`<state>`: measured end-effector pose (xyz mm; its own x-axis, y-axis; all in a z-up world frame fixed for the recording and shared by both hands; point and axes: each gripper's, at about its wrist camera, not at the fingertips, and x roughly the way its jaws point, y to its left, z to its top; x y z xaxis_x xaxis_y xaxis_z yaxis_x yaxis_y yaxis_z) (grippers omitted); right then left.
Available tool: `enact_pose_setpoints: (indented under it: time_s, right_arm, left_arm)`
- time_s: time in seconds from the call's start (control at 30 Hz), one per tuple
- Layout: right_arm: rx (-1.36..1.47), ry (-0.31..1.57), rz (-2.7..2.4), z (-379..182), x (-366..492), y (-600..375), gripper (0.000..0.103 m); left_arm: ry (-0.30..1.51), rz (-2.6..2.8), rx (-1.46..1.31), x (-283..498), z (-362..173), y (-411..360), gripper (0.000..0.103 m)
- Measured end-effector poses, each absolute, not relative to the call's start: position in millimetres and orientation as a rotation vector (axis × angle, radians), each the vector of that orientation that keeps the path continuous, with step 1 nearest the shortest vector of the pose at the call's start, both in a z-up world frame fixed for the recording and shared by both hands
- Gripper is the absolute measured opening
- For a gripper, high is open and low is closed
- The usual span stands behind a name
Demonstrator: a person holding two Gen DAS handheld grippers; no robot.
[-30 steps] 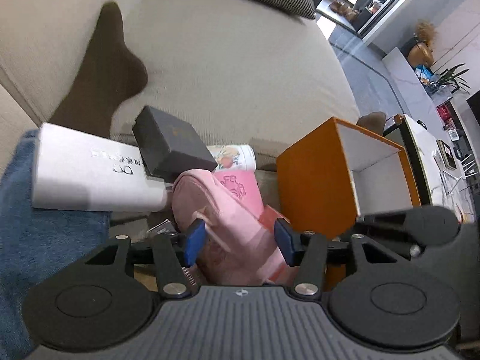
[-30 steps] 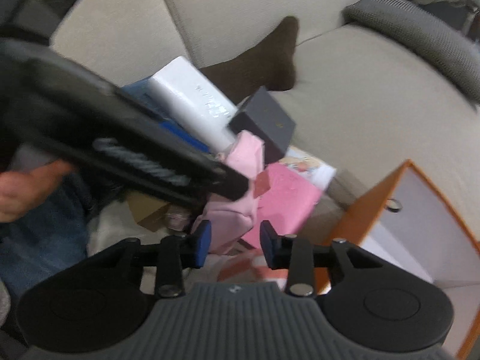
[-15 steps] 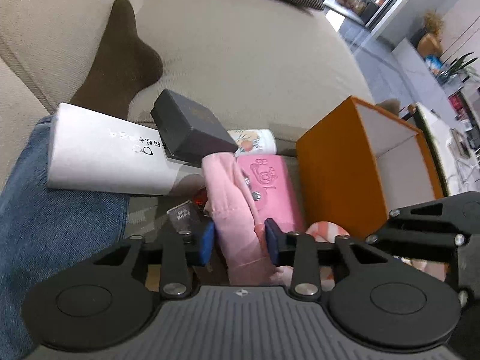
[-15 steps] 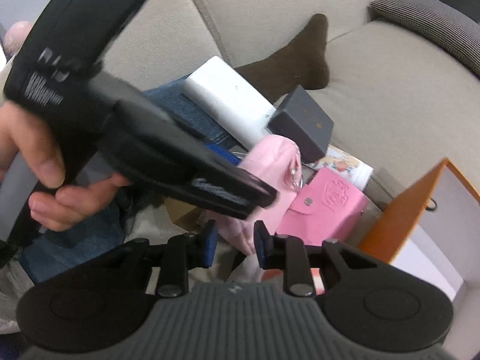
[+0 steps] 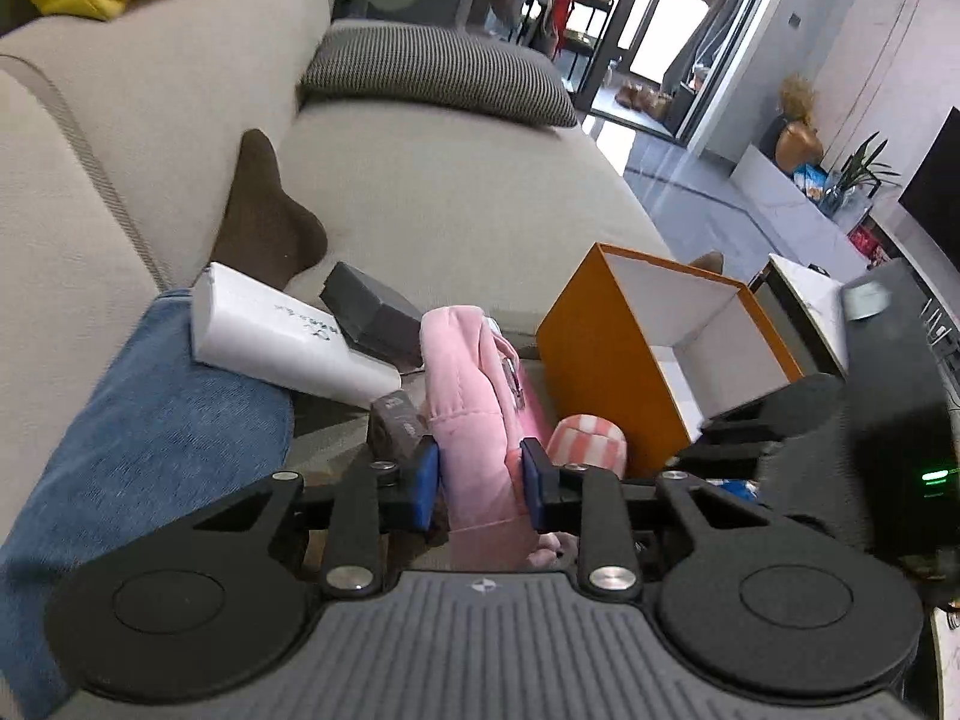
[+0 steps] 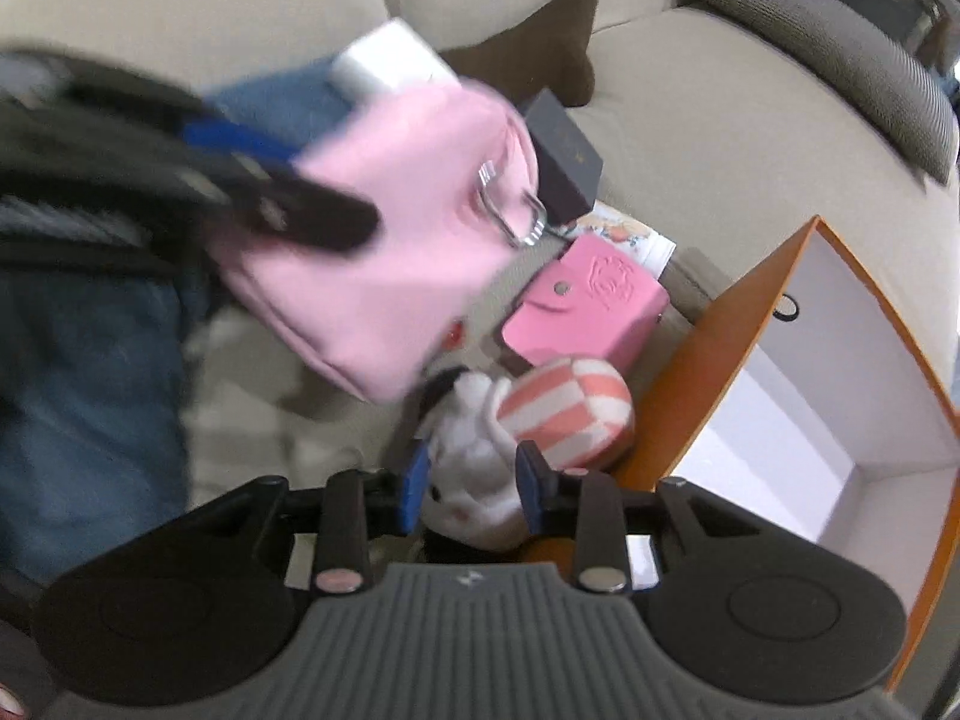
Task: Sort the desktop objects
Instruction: 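Grasp the pink pouch with the left gripper while the right grasps the striped-hat bunny plush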
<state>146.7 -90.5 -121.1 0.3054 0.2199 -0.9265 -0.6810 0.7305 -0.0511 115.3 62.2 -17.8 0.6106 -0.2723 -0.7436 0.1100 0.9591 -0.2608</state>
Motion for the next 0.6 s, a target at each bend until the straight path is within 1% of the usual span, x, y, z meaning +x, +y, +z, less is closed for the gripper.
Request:
enact_pose_setpoints:
  time_s: [0.07, 0.13, 0.23, 0.6]
  right_arm:
    - [-0.552, 1.085, 0.617, -129, 144, -87, 0.031]
    - [-0.626, 1.034, 0.597, -133, 139, -85, 0.013]
    - [-0.663, 0.999, 0.585, -130, 134, -86, 0.006]
    - [-0.742, 0.934, 0.828, -88, 84, -69, 0.005]
  left_arm:
    - [0.883, -0.224, -0.182, 105, -17, 61, 0.032]
    - [0.886, -0.221, -0.183, 97, -18, 62, 0.032]
    - [0.884, -0.205, -0.180, 87, -18, 64, 0.032]
    - [0.937, -0.180, -0.093, 53, -36, 68, 0.032]
